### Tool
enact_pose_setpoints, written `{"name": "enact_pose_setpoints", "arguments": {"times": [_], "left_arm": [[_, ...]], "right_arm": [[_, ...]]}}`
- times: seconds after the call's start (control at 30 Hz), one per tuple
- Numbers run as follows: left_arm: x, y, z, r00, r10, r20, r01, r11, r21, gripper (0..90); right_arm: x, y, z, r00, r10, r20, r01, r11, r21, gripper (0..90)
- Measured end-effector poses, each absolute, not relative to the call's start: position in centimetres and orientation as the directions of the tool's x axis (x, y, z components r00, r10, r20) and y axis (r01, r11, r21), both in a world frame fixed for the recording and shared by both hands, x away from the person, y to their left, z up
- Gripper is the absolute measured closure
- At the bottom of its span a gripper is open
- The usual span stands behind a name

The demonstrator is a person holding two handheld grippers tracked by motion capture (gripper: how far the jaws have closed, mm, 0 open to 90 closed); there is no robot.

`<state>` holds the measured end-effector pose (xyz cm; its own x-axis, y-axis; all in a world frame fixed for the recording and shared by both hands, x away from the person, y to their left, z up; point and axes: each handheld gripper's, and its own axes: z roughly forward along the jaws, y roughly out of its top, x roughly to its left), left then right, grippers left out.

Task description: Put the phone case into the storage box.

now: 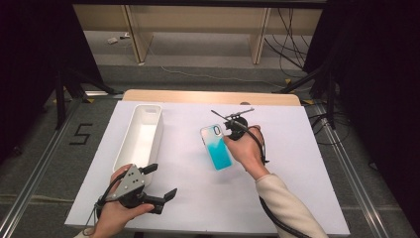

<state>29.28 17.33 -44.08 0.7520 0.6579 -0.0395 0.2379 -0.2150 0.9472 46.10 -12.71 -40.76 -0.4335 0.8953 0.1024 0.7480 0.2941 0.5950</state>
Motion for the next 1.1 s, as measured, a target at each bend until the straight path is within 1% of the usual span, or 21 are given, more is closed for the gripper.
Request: {"name": "enact_pose_setpoints", "arguments": {"times": [0.13, 0.37, 0.4, 0.43, 0.5, 0.57, 0.6, 0.63, 0.67, 0.87, 0.9, 0.97, 1.1], "left_arm": [[29.3, 17.3, -44.1, 0.753, 0.657, -0.036, 0.233, -0.215, 0.948, 2.0], [29.3, 17.3, -44.2, 0.751, 0.658, -0.043, 0.240, -0.212, 0.947, 2.0], [29.3, 17.2, -44.2, 0.753, 0.657, -0.044, 0.238, -0.209, 0.948, 2.0], [29.3, 17.2, -44.2, 0.753, 0.657, -0.044, 0.238, -0.209, 0.948, 2.0], [29.3, 17.2, -44.2, 0.752, 0.657, -0.045, 0.239, -0.208, 0.949, 2.0], [29.3, 17.2, -44.2, 0.752, 0.657, -0.046, 0.239, -0.208, 0.948, 2.0], [29.3, 17.2, -44.2, 0.752, 0.658, -0.046, 0.239, -0.208, 0.948, 2.0], [29.3, 17.2, -44.2, 0.753, 0.657, -0.047, 0.240, -0.208, 0.948, 2.0], [29.3, 17.2, -44.2, 0.751, 0.659, -0.045, 0.243, -0.212, 0.947, 2.0], [29.3, 17.2, -44.2, 0.749, 0.661, -0.046, 0.244, -0.211, 0.947, 2.0], [29.3, 17.2, -44.2, 0.749, 0.660, -0.046, 0.243, -0.210, 0.947, 2.0], [29.3, 17.2, -44.2, 0.750, 0.660, -0.041, 0.239, -0.214, 0.947, 2.0], [29.3, 17.2, -44.2, 0.753, 0.657, -0.042, 0.235, -0.208, 0.950, 2.0]], "right_arm": [[46.0, -12.8, -40.5, -0.449, 0.889, 0.084, 0.714, 0.301, 0.632, 89.1], [45.5, -12.8, -39.8, -0.458, 0.883, 0.100, 0.680, 0.276, 0.679, 89.1], [45.3, -12.6, -39.6, -0.437, 0.892, 0.113, 0.691, 0.253, 0.677, 89.1], [45.4, -12.7, -39.5, -0.448, 0.888, 0.103, 0.676, 0.261, 0.689, 89.1], [45.2, -12.6, -39.3, -0.442, 0.890, 0.107, 0.672, 0.250, 0.697, 89.1], [45.2, -12.8, -39.3, -0.477, 0.876, 0.075, 0.634, 0.283, 0.719, 89.1], [45.0, -12.6, -39.2, -0.452, 0.887, 0.095, 0.653, 0.257, 0.712, 89.1], [45.1, -12.8, -39.2, -0.487, 0.871, 0.057, 0.621, 0.300, 0.724, 89.2], [44.9, -12.6, -39.1, -0.463, 0.883, 0.077, 0.642, 0.274, 0.716, 89.2], [44.6, -12.7, -38.9, -0.476, 0.876, 0.078, 0.617, 0.269, 0.739, 89.2], [44.6, -12.7, -38.9, -0.470, 0.879, 0.081, 0.611, 0.257, 0.749, 89.2], [44.7, -12.9, -38.8, -0.494, 0.868, 0.052, 0.573, 0.280, 0.770, 89.2], [44.4, -13.0, -38.6, -0.495, 0.867, 0.060, 0.553, 0.261, 0.791, 89.3]]}}
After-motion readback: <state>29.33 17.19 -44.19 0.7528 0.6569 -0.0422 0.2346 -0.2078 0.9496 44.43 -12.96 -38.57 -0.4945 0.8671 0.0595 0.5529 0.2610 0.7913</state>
